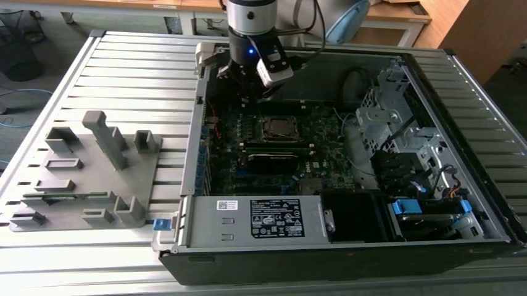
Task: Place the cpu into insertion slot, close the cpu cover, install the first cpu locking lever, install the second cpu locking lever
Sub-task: 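Install the first cpu locking lever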
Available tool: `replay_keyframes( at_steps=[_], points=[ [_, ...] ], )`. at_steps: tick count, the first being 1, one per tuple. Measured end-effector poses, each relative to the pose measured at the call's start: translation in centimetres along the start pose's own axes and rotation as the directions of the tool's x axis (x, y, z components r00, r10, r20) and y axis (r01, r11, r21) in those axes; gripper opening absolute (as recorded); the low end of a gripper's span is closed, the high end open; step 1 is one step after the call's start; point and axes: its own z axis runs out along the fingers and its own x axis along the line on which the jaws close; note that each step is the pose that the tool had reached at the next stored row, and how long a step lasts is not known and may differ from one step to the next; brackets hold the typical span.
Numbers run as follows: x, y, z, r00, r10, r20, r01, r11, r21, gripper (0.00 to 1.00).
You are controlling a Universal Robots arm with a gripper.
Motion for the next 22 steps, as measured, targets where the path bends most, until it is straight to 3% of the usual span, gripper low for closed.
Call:
replay_keyframes(
  at_steps=[8, 22],
  points=[
    [0.2, 0.51, -0.01, 1.0, 0.0, 0.0025, 0.0, 1.0, -0.0001, 0.11],
    [1.32, 1.52, 0.28, 1.0, 0.0, 0.0069, 0.0, 1.0, -0.0002, 0.11]
  ],
)
